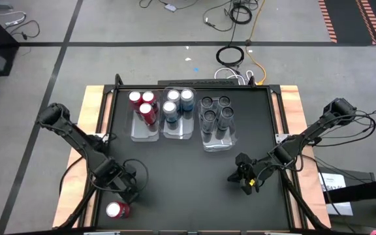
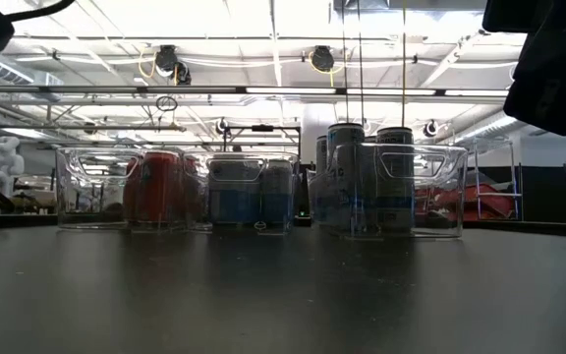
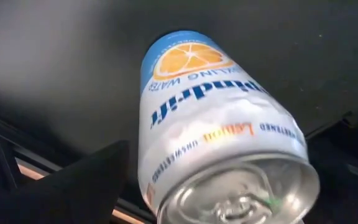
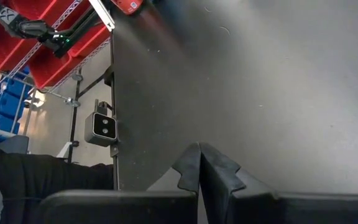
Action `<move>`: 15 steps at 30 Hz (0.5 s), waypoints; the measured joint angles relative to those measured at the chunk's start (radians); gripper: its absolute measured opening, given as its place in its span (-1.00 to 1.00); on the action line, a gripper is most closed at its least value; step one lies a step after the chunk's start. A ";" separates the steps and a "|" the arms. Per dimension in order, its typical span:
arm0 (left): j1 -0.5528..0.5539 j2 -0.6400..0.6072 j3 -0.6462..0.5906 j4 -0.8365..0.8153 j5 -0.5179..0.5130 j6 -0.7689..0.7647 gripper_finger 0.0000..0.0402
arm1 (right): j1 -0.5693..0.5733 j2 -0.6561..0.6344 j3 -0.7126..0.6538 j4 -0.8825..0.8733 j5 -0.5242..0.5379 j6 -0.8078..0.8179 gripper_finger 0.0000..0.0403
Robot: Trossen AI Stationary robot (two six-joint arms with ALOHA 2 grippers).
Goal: Sort soda cans
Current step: Put the blue and white soda can into the middle transparent bin
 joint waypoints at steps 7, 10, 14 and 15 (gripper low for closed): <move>0.000 0.053 0.000 0.015 -0.001 0.002 0.78 | 0.000 0.000 0.000 0.000 0.000 0.000 -1.00; 0.000 0.063 0.001 0.023 0.000 0.002 0.63 | 0.000 0.000 0.000 0.000 0.000 -0.004 -1.00; 0.000 0.065 0.002 0.025 0.000 -0.001 0.54 | 0.000 0.000 0.000 0.000 0.000 -0.005 -1.00; 0.000 0.065 0.002 0.027 0.000 -0.002 0.54 | 0.000 0.000 0.000 0.000 0.000 -0.008 -1.00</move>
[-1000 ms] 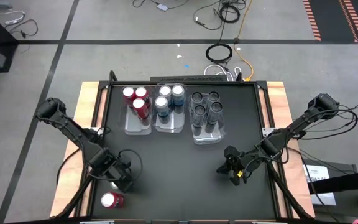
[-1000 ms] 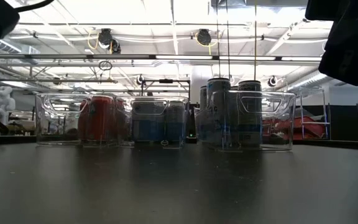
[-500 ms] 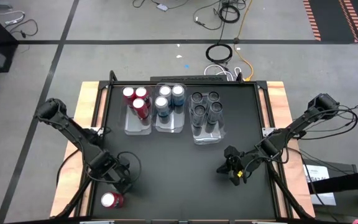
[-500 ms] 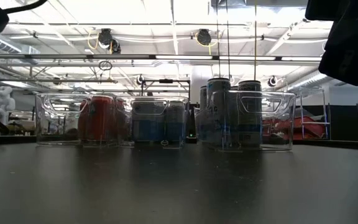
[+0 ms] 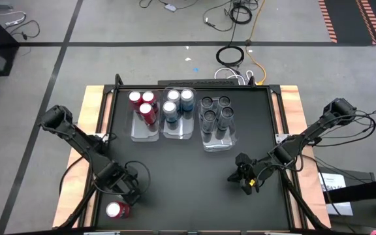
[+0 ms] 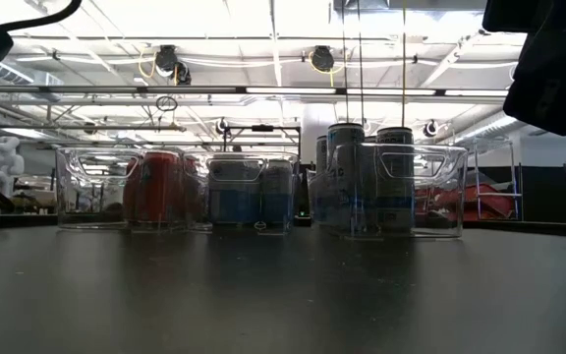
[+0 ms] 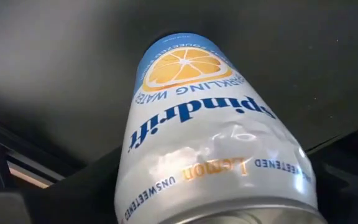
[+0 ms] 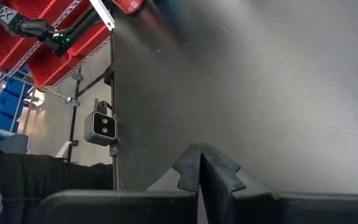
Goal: Sort soda cans
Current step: Put the blue and white soda can into the middle transparent bin
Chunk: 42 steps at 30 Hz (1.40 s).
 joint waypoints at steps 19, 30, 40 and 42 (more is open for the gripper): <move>0.154 -0.023 -0.002 0.019 -0.131 0.233 0.60 | 0.000 0.000 0.000 0.000 0.064 -0.023 -1.00; 0.458 -0.073 0.076 0.041 -0.205 0.700 0.60 | -0.001 0.000 0.000 0.000 0.105 -0.029 -1.00; 0.791 -0.077 0.339 0.022 -0.203 1.153 0.60 | -0.002 0.000 0.000 -0.004 0.257 -0.026 -1.00; 0.859 -0.049 0.413 -0.011 -0.203 1.252 0.60 | -0.003 0.000 0.000 -0.004 0.278 -0.026 -1.00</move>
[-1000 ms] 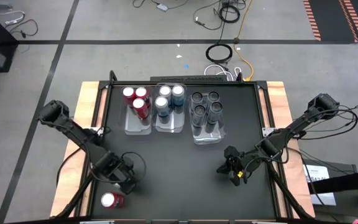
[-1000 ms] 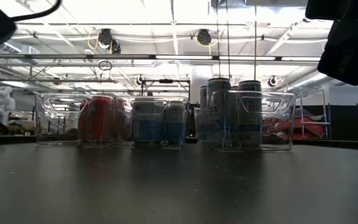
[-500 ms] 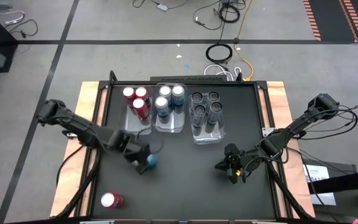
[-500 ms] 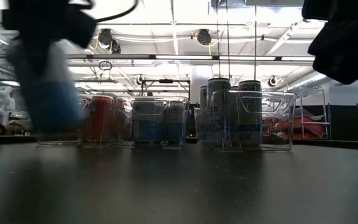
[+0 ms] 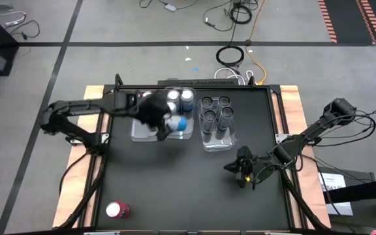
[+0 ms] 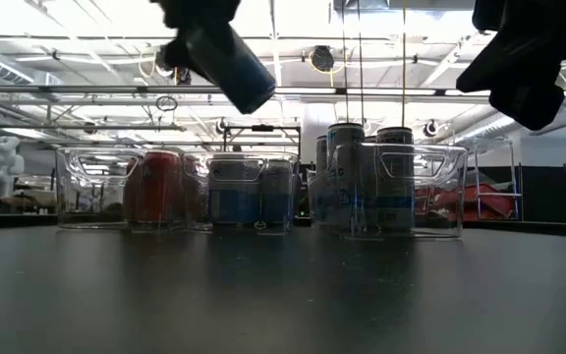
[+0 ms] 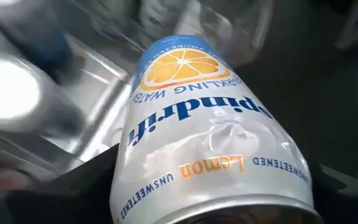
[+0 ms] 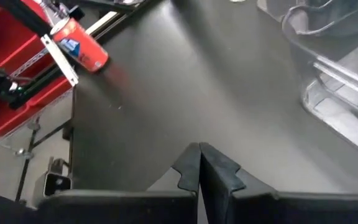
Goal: Sort soda cans
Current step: Put the blue and white soda can into the middle transparent bin
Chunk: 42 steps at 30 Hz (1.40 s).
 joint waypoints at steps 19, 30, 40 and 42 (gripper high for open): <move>0.242 0.686 0.785 -0.597 0.027 0.595 0.61 | -0.025 0.000 0.000 -0.003 0.007 0.086 -1.00; 0.248 0.865 0.791 -0.554 -0.078 0.666 0.61 | -0.025 0.000 0.000 -0.004 0.011 0.086 -1.00; 0.263 0.919 0.793 -0.542 -0.091 0.661 0.61 | -0.025 0.000 0.000 -0.004 0.011 0.121 -1.00; 0.262 0.915 0.792 -0.535 -0.101 0.661 0.61 | -0.025 0.000 0.000 -0.004 0.012 0.121 -1.00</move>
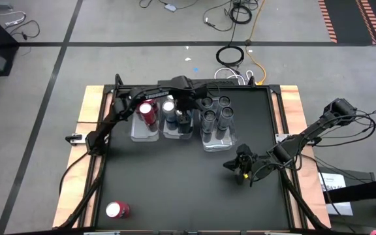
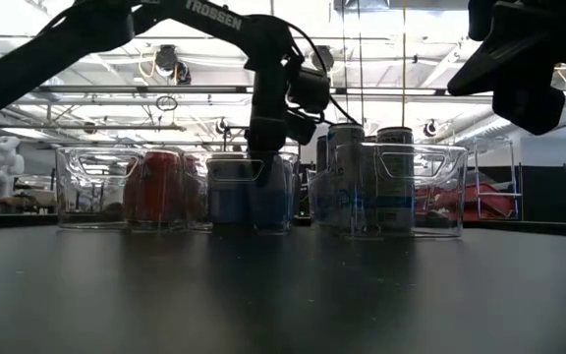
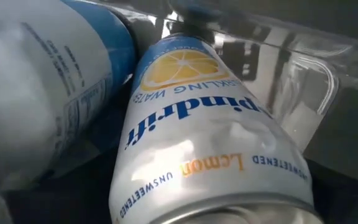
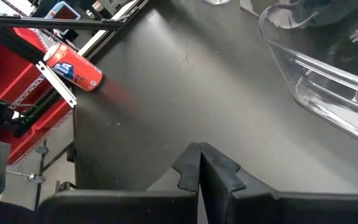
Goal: Sort soda cans
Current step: Put the blue and white soda can into the middle transparent bin, then put the orange soda can into the left transparent bin
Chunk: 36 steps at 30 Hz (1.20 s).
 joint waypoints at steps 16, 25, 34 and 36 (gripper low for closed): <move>-0.002 0.003 -0.003 -0.004 -0.088 0.001 0.91 | 0.001 0.000 0.000 0.000 0.016 -0.008 -1.00; -0.004 0.003 0.067 -0.125 -0.100 -0.095 0.97 | 0.001 0.000 0.000 0.001 0.016 -0.008 -1.00; -0.018 -0.095 0.195 -0.155 -0.018 -0.226 0.97 | 0.003 0.000 0.000 0.010 -0.016 -0.009 -1.00; -0.025 -0.140 0.195 -0.155 -0.017 -0.248 0.97 | 0.003 0.000 0.000 0.010 -0.039 -0.009 -1.00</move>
